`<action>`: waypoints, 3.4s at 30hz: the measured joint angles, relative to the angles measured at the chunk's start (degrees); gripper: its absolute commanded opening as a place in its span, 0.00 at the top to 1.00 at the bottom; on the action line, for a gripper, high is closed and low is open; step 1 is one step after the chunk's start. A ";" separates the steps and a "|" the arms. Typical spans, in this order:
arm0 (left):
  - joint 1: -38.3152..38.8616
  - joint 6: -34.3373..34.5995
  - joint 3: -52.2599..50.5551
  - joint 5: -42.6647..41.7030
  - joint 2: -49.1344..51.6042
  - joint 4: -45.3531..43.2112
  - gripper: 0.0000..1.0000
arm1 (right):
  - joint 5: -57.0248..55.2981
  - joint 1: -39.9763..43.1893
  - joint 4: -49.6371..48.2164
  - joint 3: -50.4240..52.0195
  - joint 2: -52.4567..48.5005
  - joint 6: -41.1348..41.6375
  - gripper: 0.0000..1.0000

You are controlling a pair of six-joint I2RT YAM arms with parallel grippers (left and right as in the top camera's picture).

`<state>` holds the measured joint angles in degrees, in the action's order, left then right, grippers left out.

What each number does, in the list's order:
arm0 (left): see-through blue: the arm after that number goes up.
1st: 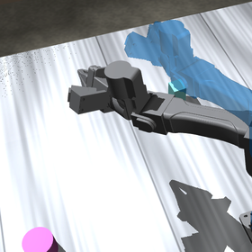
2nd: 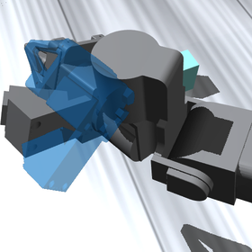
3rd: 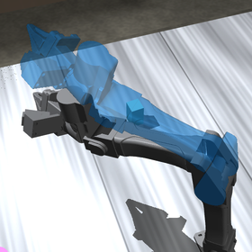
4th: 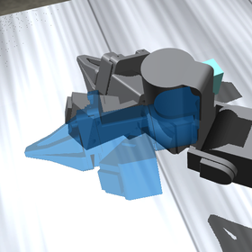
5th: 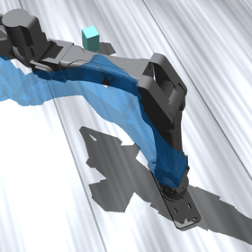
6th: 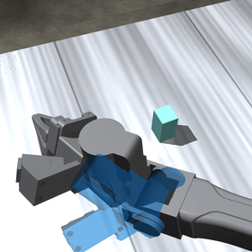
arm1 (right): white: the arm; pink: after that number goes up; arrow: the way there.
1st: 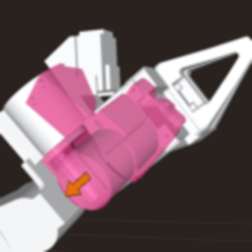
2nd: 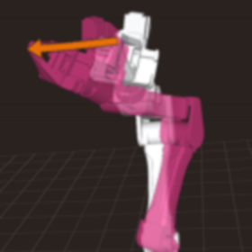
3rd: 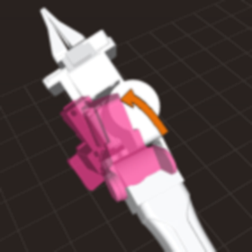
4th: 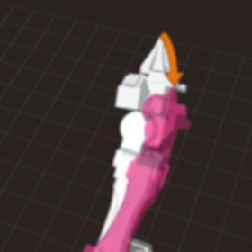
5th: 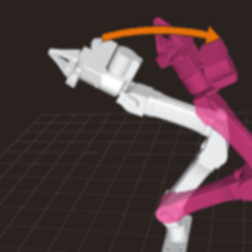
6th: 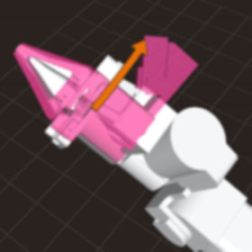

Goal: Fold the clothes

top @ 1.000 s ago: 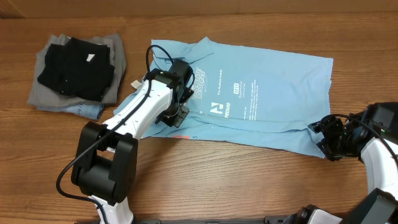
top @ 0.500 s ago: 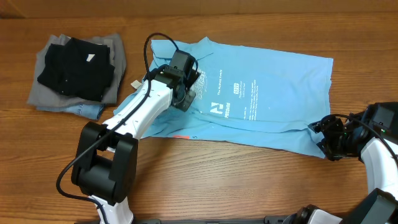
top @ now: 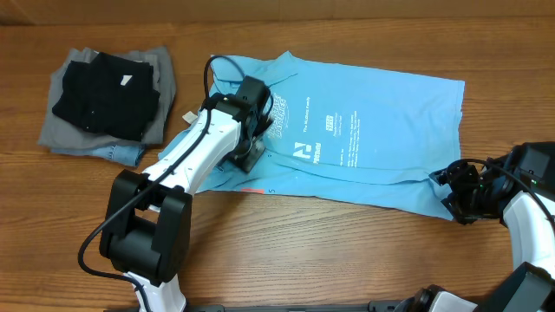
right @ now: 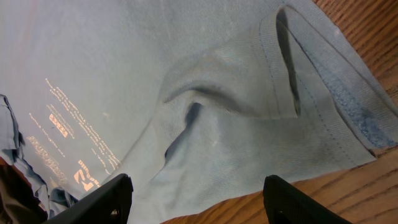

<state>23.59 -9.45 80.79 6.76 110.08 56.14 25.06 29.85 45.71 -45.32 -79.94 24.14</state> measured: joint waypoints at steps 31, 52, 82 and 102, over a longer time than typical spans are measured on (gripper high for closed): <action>-9.81 18.10 -8.63 -3.34 0.09 -4.90 0.96 | -0.04 0.00 0.02 0.00 0.00 -0.02 0.23; -9.81 12.28 3.17 8.52 0.11 -4.17 0.51 | -0.02 0.00 0.00 0.00 0.00 -0.07 0.23; -12.09 15.61 -4.66 23.54 2.71 -10.67 0.86 | -0.02 0.00 0.39 0.00 0.00 -0.02 0.23; -10.34 4.66 -6.51 0.68 2.73 -14.25 0.89 | -0.02 0.00 0.39 0.00 0.00 -0.02 0.23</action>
<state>13.26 -4.80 74.28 7.44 112.81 41.89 25.04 29.85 46.11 -45.32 -79.94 24.12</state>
